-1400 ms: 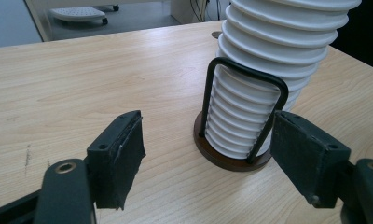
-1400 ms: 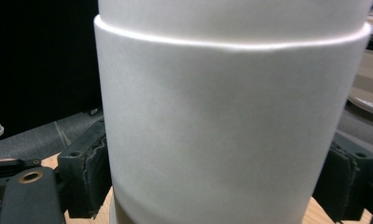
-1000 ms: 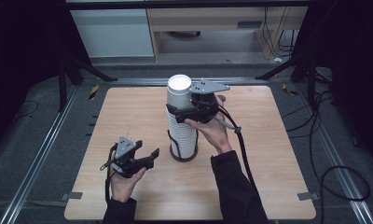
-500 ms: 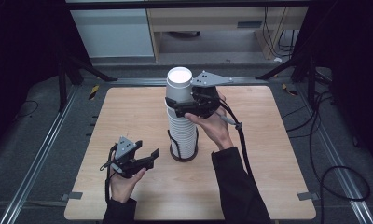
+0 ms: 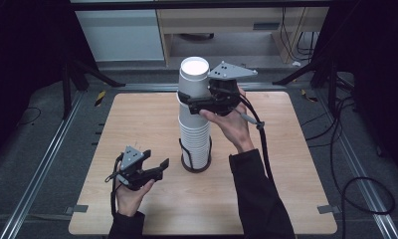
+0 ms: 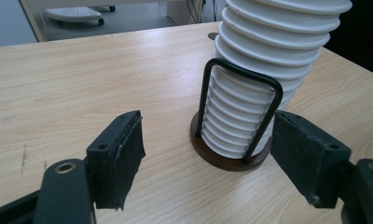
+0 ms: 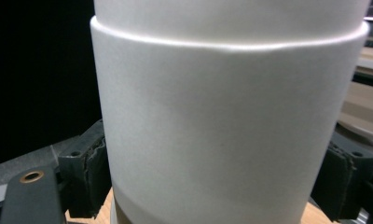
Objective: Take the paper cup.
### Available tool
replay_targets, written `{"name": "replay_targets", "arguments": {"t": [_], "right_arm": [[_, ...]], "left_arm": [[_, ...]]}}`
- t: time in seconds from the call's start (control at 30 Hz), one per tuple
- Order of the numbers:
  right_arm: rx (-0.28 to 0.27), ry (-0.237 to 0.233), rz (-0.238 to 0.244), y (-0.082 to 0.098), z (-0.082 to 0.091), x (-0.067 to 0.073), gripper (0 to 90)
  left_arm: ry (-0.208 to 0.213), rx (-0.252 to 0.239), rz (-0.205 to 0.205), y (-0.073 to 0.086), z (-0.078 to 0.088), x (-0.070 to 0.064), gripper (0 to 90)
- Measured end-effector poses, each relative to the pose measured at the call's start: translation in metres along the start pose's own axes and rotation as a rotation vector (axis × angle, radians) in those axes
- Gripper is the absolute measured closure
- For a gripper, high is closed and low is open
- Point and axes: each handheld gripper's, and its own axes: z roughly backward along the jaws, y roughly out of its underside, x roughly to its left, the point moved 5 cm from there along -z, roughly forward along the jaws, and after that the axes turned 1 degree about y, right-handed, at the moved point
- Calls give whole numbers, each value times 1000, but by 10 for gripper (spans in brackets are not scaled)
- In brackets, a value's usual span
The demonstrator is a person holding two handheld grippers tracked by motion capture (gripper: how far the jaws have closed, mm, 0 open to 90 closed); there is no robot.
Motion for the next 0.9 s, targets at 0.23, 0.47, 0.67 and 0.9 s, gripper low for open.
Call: {"name": "replay_targets", "arguments": {"t": [0.23, 0.47, 0.67, 0.9], "right_arm": [[-30, 12, 0, -10, 18, -8, 151], [-58, 32, 10, -21, 44, -17, 154], [-38, 63, 25, -11, 73, -31, 154], [13, 70, 23, 19, 87, -41, 154]], "left_arm": [[20, 7, -9, 0, 0, -1, 244], [28, 16, -19, 0, 1, -3, 244], [48, 25, -32, 1, 2, -4, 241], [63, 45, -45, 2, 1, -6, 236]]}}
